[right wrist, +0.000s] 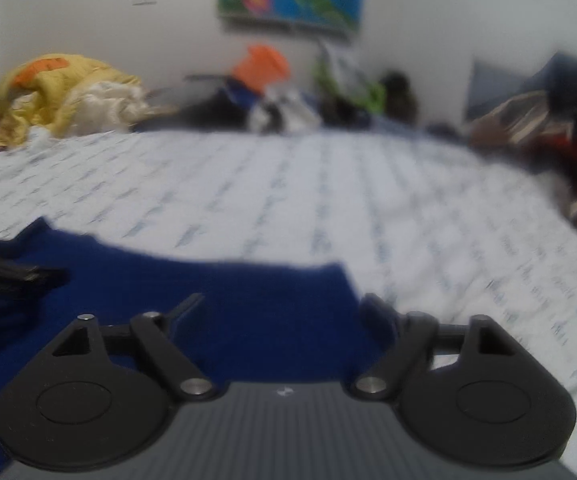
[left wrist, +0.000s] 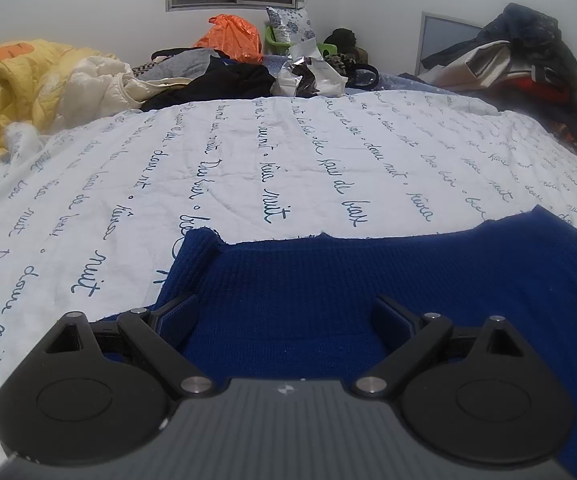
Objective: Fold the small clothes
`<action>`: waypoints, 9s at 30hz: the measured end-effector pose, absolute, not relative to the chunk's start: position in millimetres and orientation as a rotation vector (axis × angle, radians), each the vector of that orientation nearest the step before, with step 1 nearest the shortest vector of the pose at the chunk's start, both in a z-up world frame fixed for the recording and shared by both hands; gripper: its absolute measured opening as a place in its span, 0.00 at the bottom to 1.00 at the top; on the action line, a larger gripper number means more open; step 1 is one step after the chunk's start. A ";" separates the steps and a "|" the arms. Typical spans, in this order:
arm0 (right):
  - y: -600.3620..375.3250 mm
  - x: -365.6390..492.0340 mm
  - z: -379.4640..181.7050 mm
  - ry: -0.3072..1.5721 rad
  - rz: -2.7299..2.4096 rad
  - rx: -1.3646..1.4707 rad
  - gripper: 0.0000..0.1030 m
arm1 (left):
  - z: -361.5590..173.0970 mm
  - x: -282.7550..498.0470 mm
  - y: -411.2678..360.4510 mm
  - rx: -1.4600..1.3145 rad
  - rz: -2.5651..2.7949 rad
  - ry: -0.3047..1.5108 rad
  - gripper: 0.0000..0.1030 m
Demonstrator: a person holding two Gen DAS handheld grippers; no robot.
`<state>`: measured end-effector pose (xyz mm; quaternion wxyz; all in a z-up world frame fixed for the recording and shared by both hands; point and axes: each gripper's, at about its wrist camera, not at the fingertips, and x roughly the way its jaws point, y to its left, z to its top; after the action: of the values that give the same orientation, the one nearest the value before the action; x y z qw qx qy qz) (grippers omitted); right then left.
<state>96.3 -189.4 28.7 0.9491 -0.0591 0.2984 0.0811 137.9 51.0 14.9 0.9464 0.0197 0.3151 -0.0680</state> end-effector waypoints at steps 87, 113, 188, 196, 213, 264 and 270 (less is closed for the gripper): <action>-196.2 16.3 -7.2 0.622 0.211 -0.063 1.00 | 19.1 -115.3 126.4 -0.619 -0.048 0.635 1.00; -236.5 8.2 12.8 0.617 0.300 0.306 1.00 | 86.6 -46.2 39.9 -0.212 0.014 0.567 0.04; -258.1 72.5 24.6 0.948 0.492 0.441 0.37 | 21.3 19.3 66.2 -0.459 -0.376 0.849 0.52; -240.5 31.2 40.9 0.902 0.535 0.337 0.11 | 39.7 8.1 81.2 -0.339 -0.341 0.871 0.16; -182.0 174.5 37.7 0.810 0.478 0.100 0.33 | 11.6 0.4 -22.2 0.143 -0.431 0.595 0.86; -207.3 31.4 66.6 0.709 0.512 0.271 0.78 | 19.4 -19.1 83.0 -0.409 -0.286 0.783 0.89; -253.8 36.2 32.7 0.897 0.413 0.426 0.77 | 12.9 3.4 85.0 -0.506 -0.342 0.835 0.60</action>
<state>36.2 -253.8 32.7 0.8588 0.2028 0.4274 0.1967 3.4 85.0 12.9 0.8691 -0.2416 0.3993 -0.1637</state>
